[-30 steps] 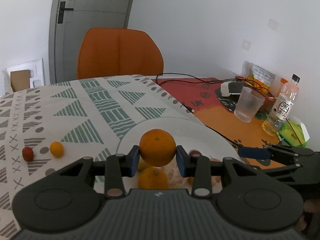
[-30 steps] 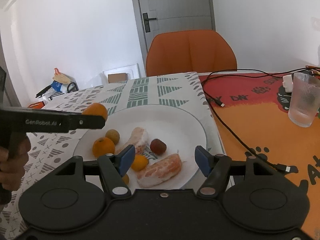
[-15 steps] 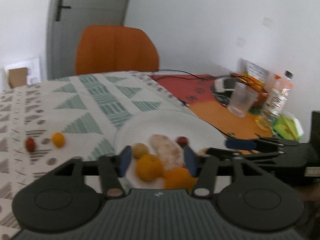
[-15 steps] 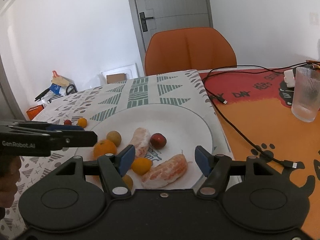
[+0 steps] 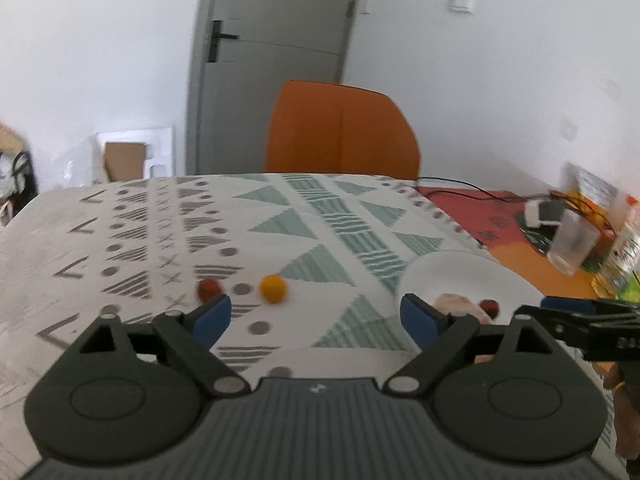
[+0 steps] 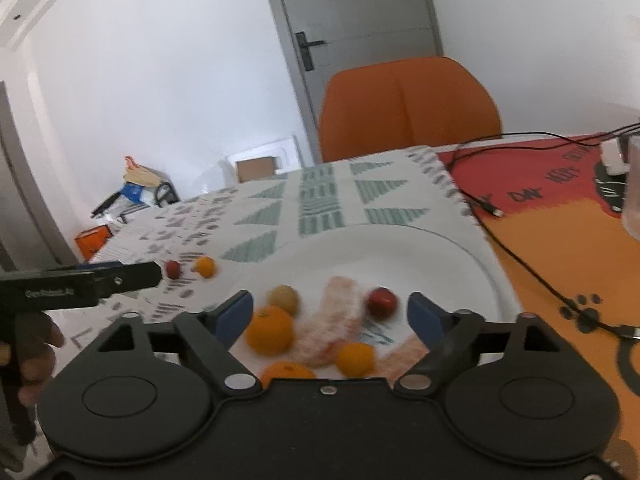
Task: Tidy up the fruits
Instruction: 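Move both open tools back to the small red and orange fruits, then grasp the small orange fruit with the right tool while the left tool grasps the small red fruit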
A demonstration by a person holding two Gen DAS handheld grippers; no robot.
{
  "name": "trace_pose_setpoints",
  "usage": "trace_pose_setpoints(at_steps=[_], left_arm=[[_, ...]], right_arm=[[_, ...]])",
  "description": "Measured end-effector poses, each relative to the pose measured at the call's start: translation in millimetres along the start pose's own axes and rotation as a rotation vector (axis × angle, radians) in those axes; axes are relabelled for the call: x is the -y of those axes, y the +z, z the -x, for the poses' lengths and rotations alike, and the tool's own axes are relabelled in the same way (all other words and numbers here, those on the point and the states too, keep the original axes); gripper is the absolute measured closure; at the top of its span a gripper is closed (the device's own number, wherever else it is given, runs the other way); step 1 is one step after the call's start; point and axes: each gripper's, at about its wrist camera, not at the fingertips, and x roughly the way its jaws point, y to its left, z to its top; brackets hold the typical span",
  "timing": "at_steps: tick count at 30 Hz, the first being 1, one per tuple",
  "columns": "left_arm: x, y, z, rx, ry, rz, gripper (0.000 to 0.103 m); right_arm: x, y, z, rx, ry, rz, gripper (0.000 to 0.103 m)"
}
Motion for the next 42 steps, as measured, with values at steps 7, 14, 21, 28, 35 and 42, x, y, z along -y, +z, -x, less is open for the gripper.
trace_pose_setpoints(at_steps=[7,14,21,28,35,42], left_arm=[[-25,1,6,0.018,0.056,0.028,0.012],[-41,0,6,0.024,0.096,0.043,0.012],[-56,2,5,0.034,0.123,0.065,0.012],[-70,7,-3,0.021,0.118,0.103,0.012],[-78,8,-14,0.003,0.118,0.104,0.012],[-85,10,-29,-0.023,0.106,0.125,0.017]], right_arm=[[-23,6,-10,0.002,0.030,0.031,0.000],[-42,12,-24,-0.016,0.050,0.061,0.000],[-62,19,-43,-0.034,0.081,0.095,0.000],[-77,29,-67,-0.062,0.083,0.127,0.010],[-88,34,-94,-0.121,0.100,0.148,0.035],[-104,38,-118,-0.166,0.109,0.186,0.048]])
